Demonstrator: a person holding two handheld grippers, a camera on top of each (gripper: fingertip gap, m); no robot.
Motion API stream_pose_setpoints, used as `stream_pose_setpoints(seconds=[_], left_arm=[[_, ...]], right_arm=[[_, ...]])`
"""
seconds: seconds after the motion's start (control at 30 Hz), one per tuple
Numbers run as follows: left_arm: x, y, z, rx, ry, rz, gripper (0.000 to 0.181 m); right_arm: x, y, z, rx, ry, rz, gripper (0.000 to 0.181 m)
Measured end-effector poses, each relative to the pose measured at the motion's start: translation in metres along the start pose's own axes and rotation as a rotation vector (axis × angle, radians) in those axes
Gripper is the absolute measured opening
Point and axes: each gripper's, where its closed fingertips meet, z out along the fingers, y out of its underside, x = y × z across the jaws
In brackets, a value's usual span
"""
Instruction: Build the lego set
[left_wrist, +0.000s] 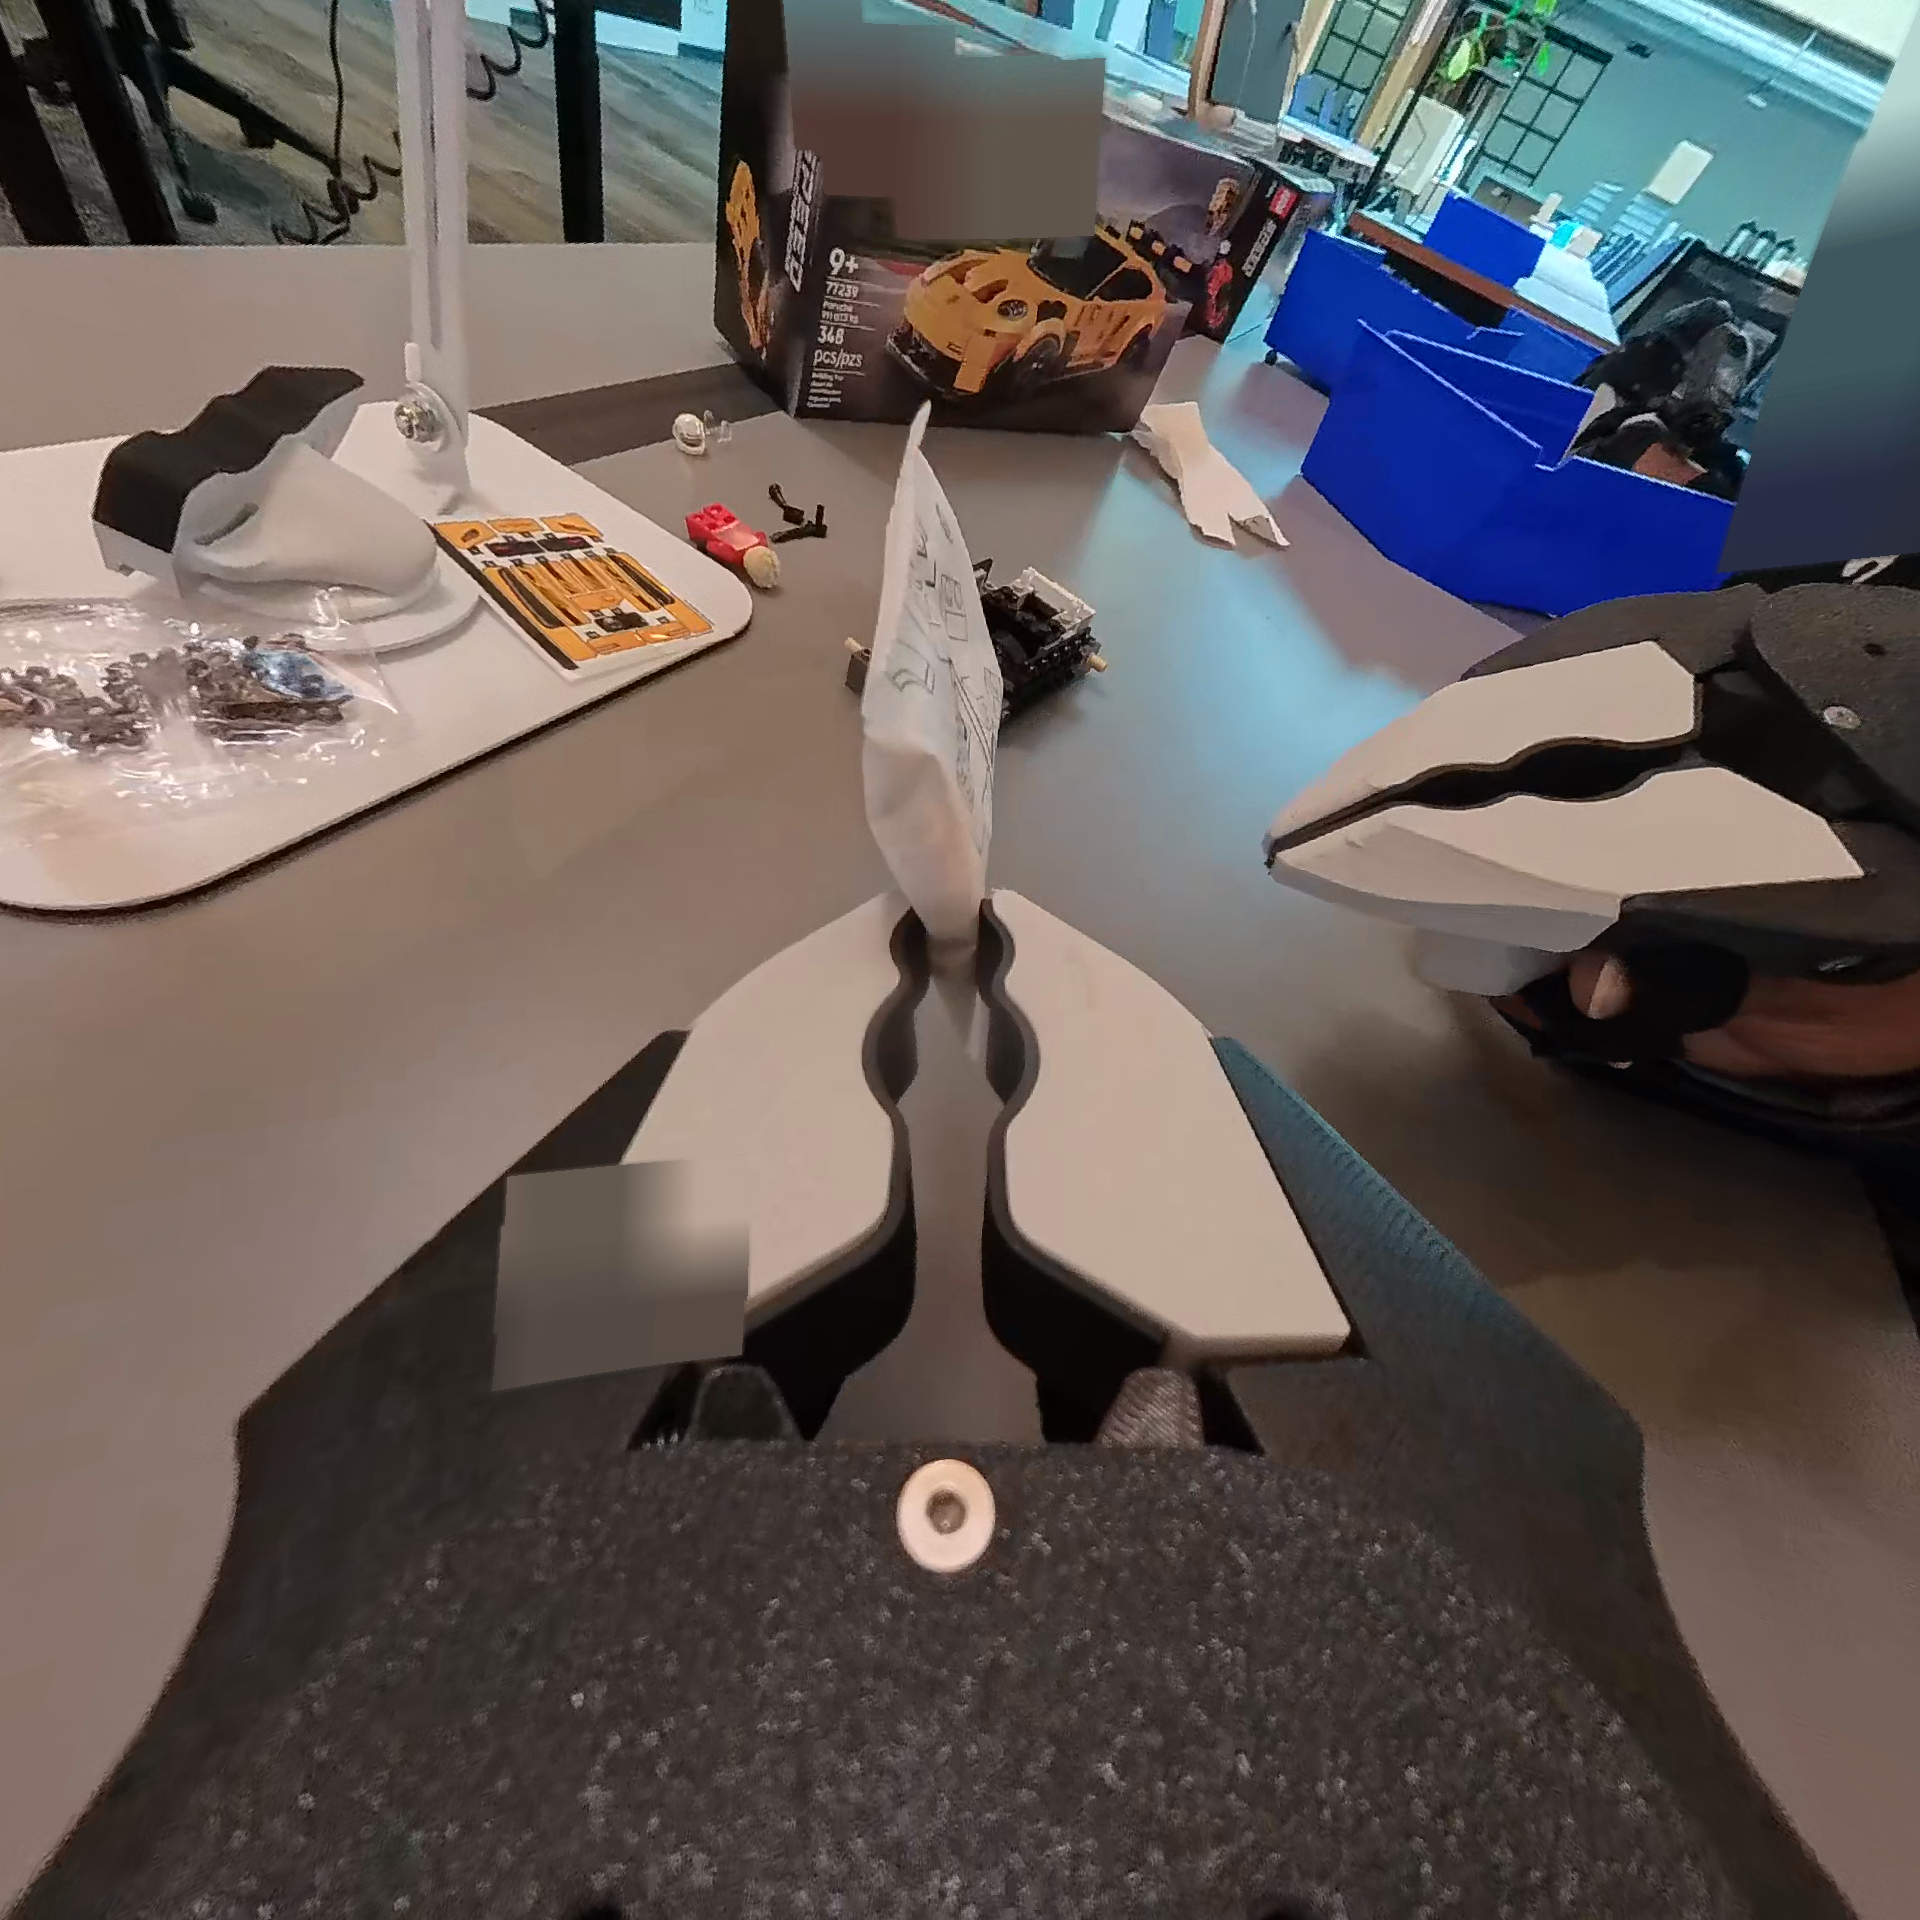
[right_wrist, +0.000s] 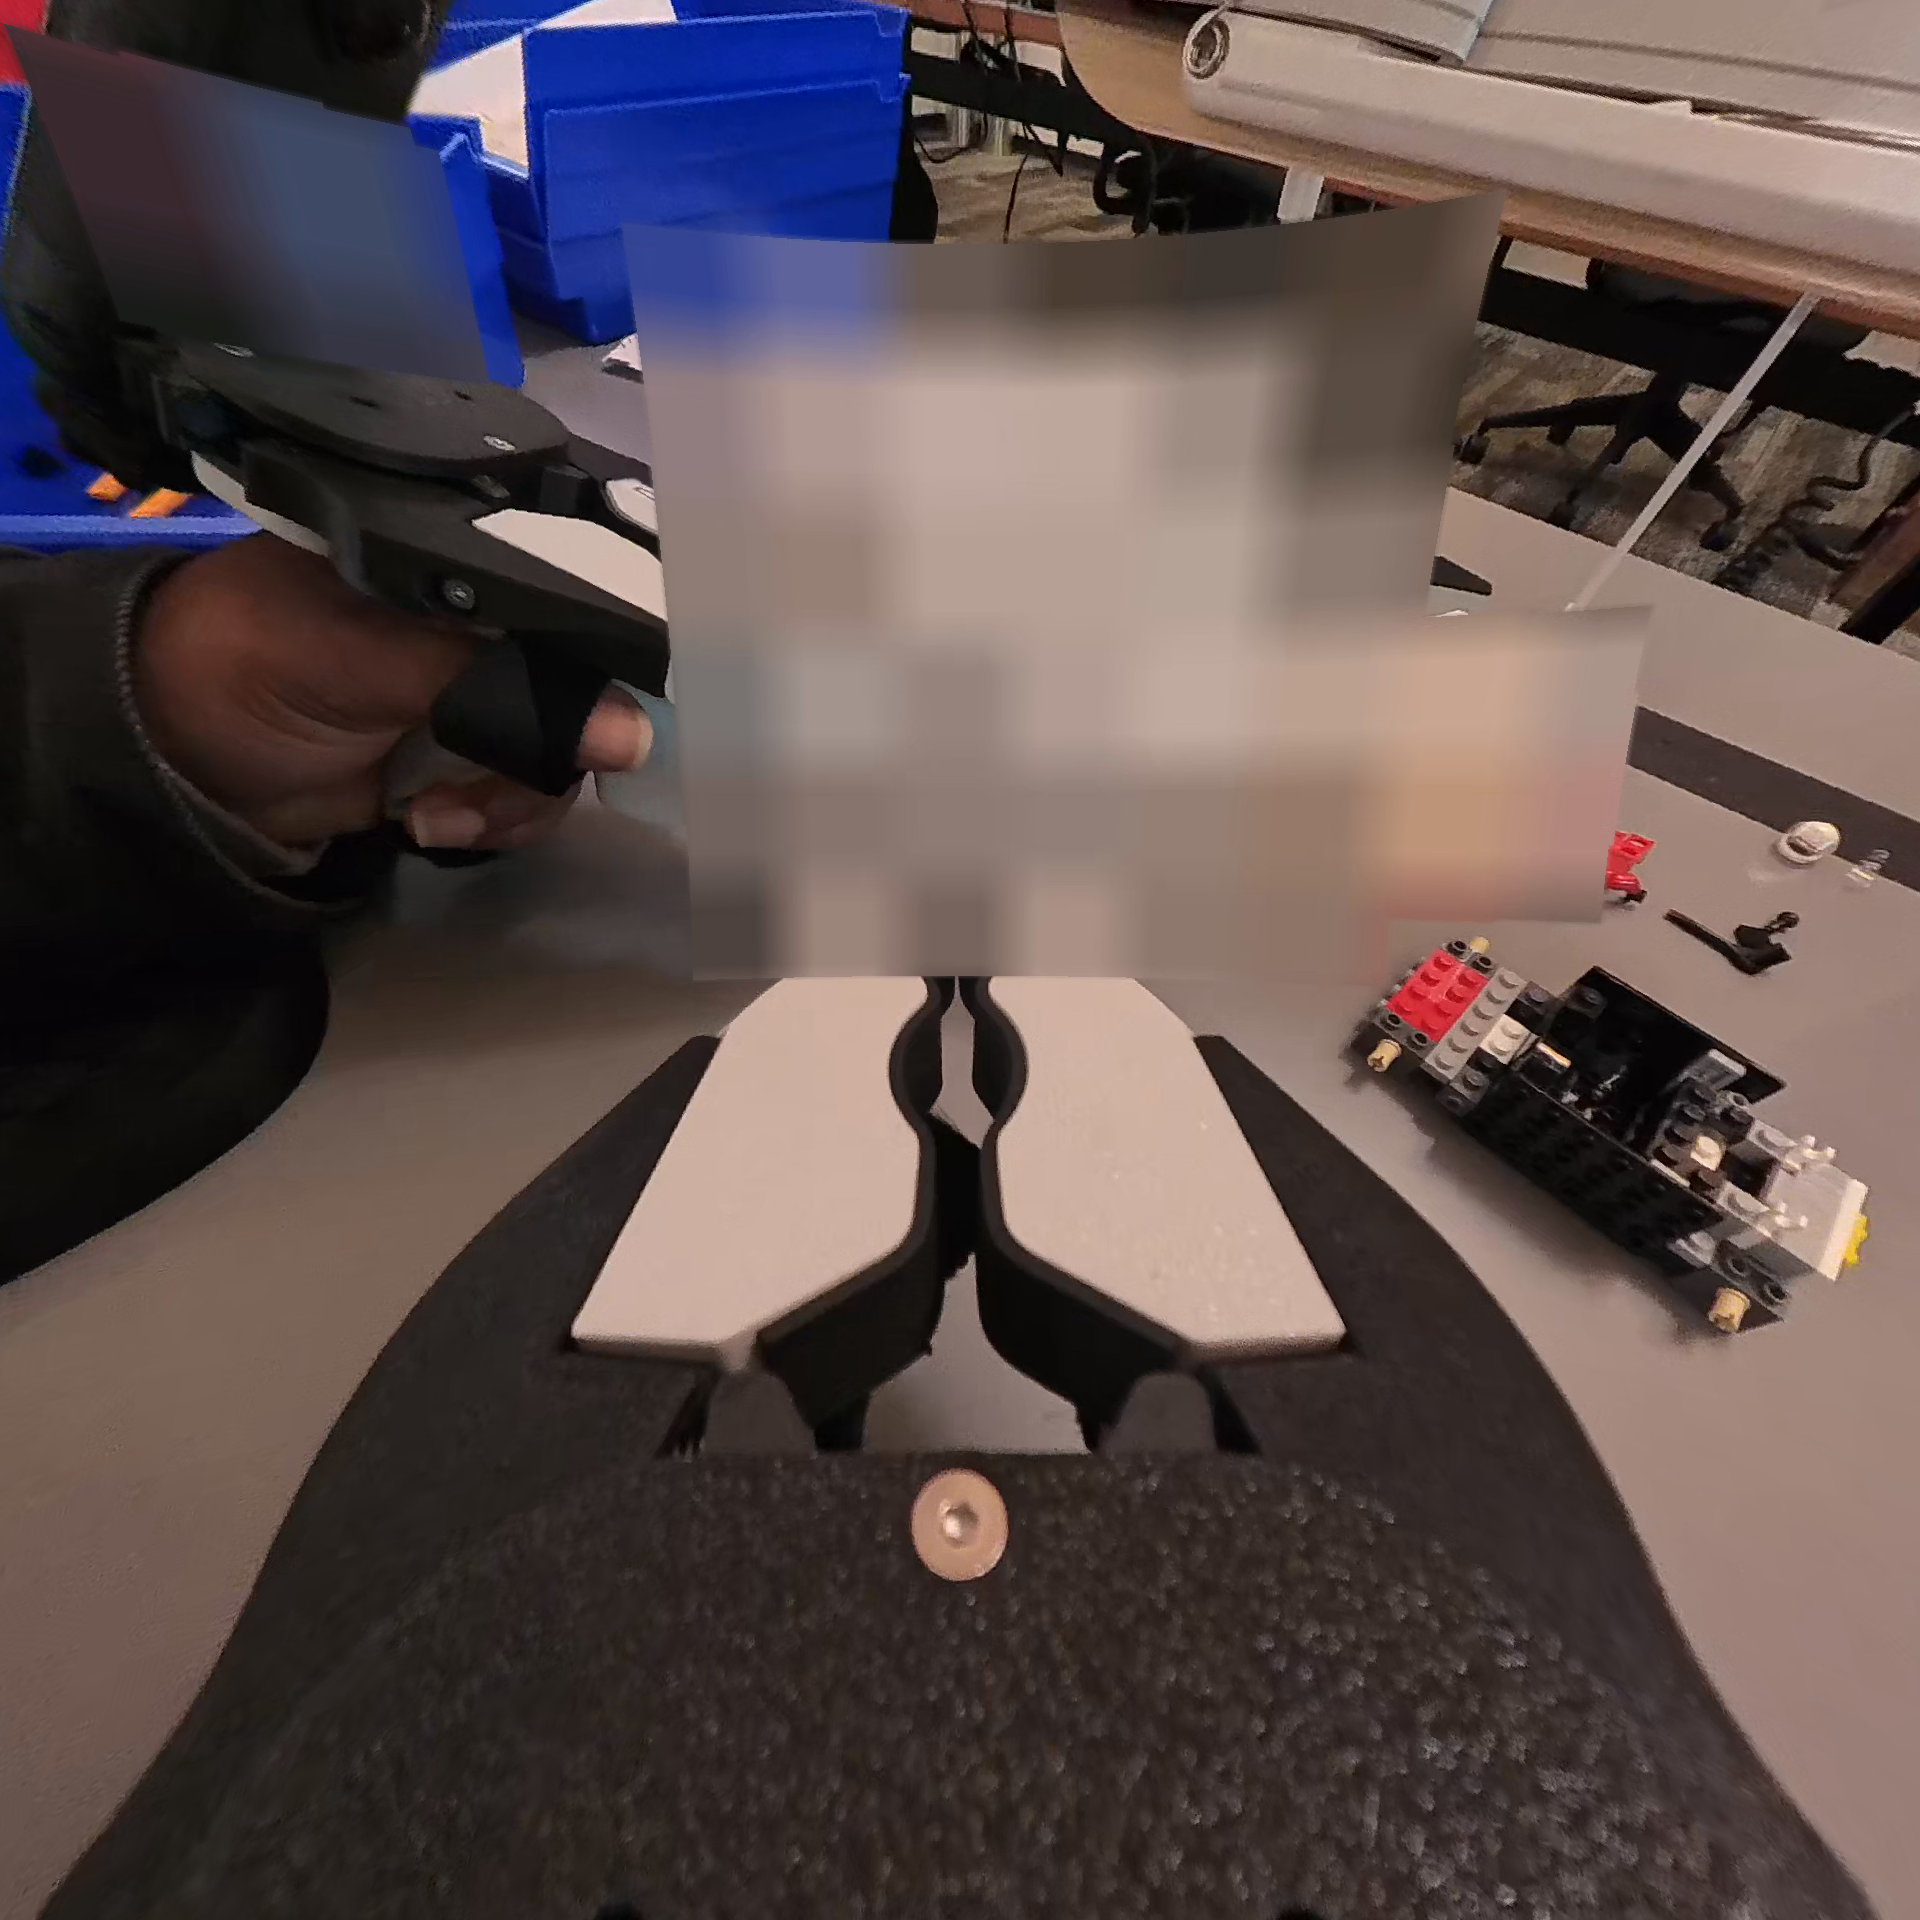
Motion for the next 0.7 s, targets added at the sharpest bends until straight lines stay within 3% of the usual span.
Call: stream_pose_setpoints(seconds=[0.4,0.7], left_arm=[[0.014,0.007,0.004,-0.057,0.03,-0.075,0.008],[0.017,0.013,0.004,-0.079,0.118,-0.27,0.008]], right_arm=[[0.001,0.004,0.001,-0.015,0.005,0.005,0.0],[0.002,0.009,0.004,-0.034,-0.005,0.011,0.0]])
